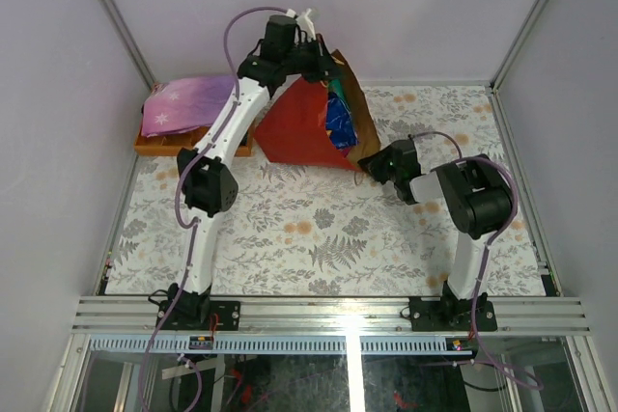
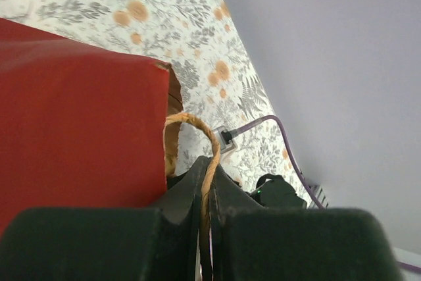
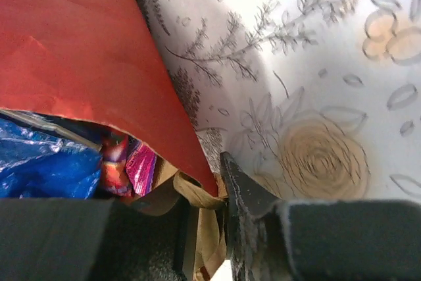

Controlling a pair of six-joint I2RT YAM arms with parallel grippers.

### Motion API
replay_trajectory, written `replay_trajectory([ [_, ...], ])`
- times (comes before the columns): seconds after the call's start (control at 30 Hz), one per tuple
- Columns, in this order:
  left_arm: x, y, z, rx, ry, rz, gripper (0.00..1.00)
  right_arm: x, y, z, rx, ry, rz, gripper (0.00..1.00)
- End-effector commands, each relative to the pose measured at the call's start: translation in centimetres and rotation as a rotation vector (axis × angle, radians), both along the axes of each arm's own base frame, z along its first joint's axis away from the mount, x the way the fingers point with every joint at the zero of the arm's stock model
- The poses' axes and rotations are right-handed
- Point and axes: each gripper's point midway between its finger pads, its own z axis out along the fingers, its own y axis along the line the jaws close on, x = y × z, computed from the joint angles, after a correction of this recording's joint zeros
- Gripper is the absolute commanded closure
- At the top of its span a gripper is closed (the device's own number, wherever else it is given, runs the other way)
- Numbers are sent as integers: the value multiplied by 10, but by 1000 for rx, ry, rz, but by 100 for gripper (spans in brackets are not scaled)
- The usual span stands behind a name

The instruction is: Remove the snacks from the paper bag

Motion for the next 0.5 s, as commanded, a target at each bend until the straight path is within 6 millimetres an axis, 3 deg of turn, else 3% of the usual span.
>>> replay_trajectory([
  [0.0,-15,-11,4,28,-63,-81,100,-4,7,13,0,-38,-72,76],
  [0.17,-34,-1,-17,114,-33,-122,100,33,52,40,20,-111,-26,67],
  [0.23,-47,3,-24,139,-18,-139,100,40,62,51,20,-135,8,49],
  [0.27,-52,6,-27,153,-15,-144,100,39,62,62,0,-158,26,31],
  [0.3,-58,9,-29,166,-14,-150,100,34,57,62,-33,-154,38,19],
  [0.33,-65,11,-31,178,-11,-155,100,27,52,76,-62,-174,45,6],
  [0.37,-71,13,-31,186,-9,-159,100,19,44,84,-105,-185,51,0],
  [0.47,-89,15,-30,172,-7,-175,100,-10,14,109,-238,-238,47,1],
])
